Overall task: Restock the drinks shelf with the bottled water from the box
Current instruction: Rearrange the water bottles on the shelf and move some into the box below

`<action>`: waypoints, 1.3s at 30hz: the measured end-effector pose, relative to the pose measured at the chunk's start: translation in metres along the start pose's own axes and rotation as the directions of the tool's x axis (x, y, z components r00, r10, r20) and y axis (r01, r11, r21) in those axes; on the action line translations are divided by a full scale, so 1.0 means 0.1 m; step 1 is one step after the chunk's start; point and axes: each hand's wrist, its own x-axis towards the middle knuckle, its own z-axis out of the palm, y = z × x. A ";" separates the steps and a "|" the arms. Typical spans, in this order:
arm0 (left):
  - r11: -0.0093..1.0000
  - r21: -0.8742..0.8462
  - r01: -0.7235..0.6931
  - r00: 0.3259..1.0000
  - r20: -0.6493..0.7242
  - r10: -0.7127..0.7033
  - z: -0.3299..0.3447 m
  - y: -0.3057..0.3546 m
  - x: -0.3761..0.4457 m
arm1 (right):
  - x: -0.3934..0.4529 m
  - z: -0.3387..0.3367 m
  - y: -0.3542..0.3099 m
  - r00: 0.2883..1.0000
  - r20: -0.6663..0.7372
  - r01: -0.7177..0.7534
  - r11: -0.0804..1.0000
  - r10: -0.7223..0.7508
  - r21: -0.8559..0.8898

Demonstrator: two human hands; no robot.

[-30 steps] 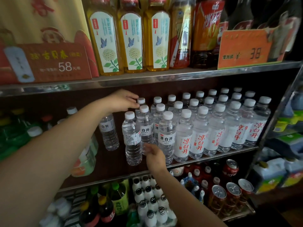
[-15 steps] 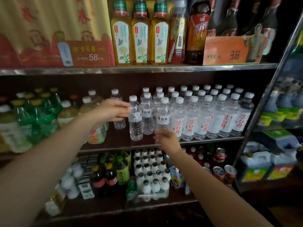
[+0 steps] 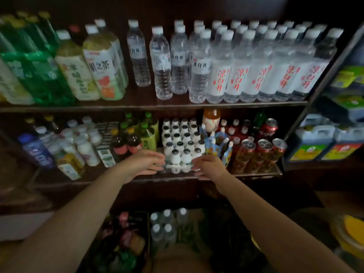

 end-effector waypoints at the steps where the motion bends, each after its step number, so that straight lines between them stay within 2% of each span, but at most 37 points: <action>1: 1.000 -0.008 0.026 1.000 0.003 -0.026 0.07 -0.19 0.09 | 0.07 0.06 0.21 1.000 -0.002 -0.026 1.000 0.026 -0.007; 9: 0.954 -0.222 0.201 0.979 0.063 -0.191 0.72 -1.84 0.85 | 0.65 0.54 2.01 0.975 -0.083 -0.209 0.978 0.207 -0.023; 11: 0.969 -0.160 0.188 0.982 0.066 -0.179 0.85 -2.16 1.11 | 0.83 0.64 2.43 0.967 -0.095 -0.242 0.969 0.236 -0.049; 13: 0.990 -0.079 0.113 0.992 0.067 -0.108 0.94 -2.40 1.45 | 1.09 0.73 2.81 0.967 -0.116 -0.237 0.968 0.227 -0.078; 16: 0.981 0.193 -0.038 0.997 0.073 0.024 1.07 -2.67 2.02 | 1.48 0.82 3.33 0.963 -0.205 -0.209 0.963 0.173 -0.169; 18: 0.885 0.447 -0.127 0.986 0.155 0.064 1.19 -2.82 2.39 | 1.73 0.87 3.66 0.964 -0.222 -0.202 0.950 0.148 -0.240; 20: 0.748 0.633 -0.199 0.960 0.280 0.019 1.31 -2.96 2.71 | 2.00 0.92 4.01 0.973 -0.176 -0.195 0.943 0.151 -0.271; 23: 0.592 0.758 -0.274 0.919 0.388 -0.071 1.51 -3.17 3.08 | 2.40 1.04 4.49 0.990 -0.091 -0.129 0.931 0.104 -0.341; 25: 0.512 0.795 -0.326 0.911 0.408 -0.054 1.63 -3.33 3.27 | 2.62 1.13 4.76 0.998 -0.041 -0.062 0.913 0.050 -0.403; 27: 0.453 0.804 -0.384 0.905 0.425 0.013 1.72 -3.46 3.40 | 2.80 1.24 4.98 0.999 -0.036 -0.021 0.927 0.009 -0.375; 29: 0.464 0.777 -0.426 0.895 0.435 0.093 1.74 -3.54 3.49 | 2.94 1.34 5.15 0.996 -0.077 0.008 0.951 -0.033 -0.309; 32: 0.527 0.718 -0.454 0.874 0.473 0.108 1.65 -3.56 3.50 | 3.02 1.43 5.25 0.992 -0.119 0.019 0.992 -0.033 -0.123; 39: 0.646 0.599 -0.473 0.845 0.515 0.141 1.43 -3.15 3.14 | 2.64 1.21 4.79 0.993 -0.107 0.035 0.983 -0.055 -0.180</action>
